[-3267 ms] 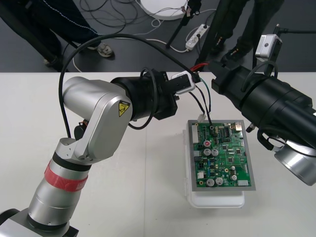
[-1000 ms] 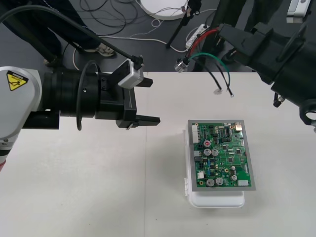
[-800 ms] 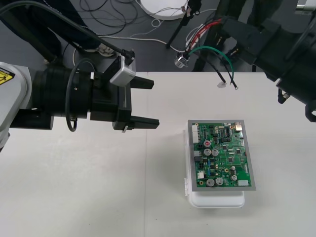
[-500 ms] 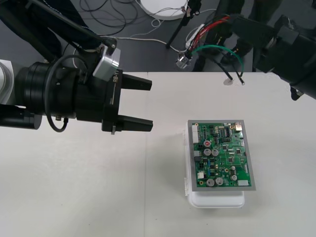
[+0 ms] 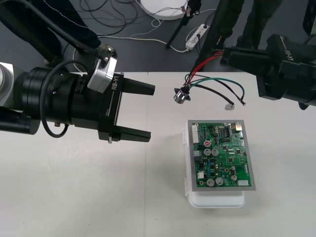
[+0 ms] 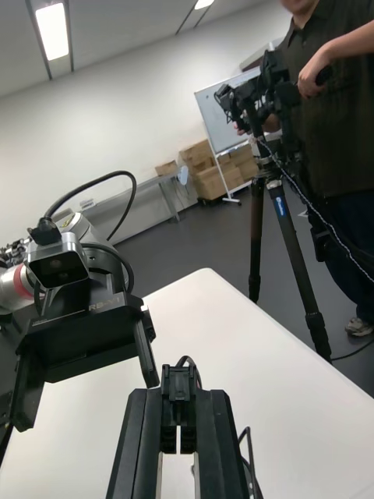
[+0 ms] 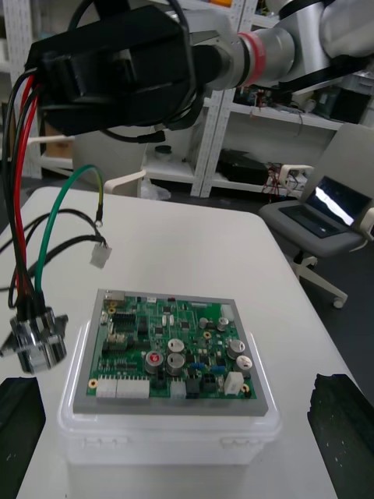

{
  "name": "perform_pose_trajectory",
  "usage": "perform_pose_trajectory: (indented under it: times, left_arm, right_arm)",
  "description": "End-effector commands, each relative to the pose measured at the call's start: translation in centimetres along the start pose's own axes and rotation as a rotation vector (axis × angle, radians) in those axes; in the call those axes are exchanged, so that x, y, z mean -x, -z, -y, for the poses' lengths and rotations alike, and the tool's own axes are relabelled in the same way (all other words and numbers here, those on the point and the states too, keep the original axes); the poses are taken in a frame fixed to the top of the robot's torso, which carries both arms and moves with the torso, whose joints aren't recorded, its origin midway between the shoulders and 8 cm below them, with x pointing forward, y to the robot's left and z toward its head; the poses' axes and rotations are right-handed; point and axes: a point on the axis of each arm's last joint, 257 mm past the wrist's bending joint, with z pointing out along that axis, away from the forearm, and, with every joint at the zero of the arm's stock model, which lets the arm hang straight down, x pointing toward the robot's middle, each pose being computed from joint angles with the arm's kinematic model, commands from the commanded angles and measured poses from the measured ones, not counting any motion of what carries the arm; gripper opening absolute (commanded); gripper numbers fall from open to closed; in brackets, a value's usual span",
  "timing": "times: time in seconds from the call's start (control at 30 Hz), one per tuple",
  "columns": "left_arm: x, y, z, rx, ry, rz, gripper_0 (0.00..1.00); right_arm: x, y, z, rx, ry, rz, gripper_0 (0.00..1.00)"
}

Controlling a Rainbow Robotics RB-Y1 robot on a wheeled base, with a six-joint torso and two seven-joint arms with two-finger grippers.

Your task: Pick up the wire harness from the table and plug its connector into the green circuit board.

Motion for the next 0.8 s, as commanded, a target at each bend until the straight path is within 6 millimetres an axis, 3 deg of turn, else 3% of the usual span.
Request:
perform_pose_trajectory:
  times: [0.03, 0.47, 0.8]
  left_arm:
    - [2.6, -0.9, -1.1, 0.045, -0.101, 0.064, 1.0]
    - [4.3, -2.5, -2.5, 0.068, -0.127, 0.224, 1.0]
    - [6.3, -3.1, -2.7, 0.074, -0.107, 0.301, 1.0]
  right_arm:
    - [2.4, -0.5, -1.1, 0.037, 0.065, -0.032, 0.0]
    - [1.7, -2.0, -3.5, 0.072, 0.044, -0.103, 0.0]
    - [1.2, -3.2, -3.7, 0.07, 0.087, -0.093, 0.0]
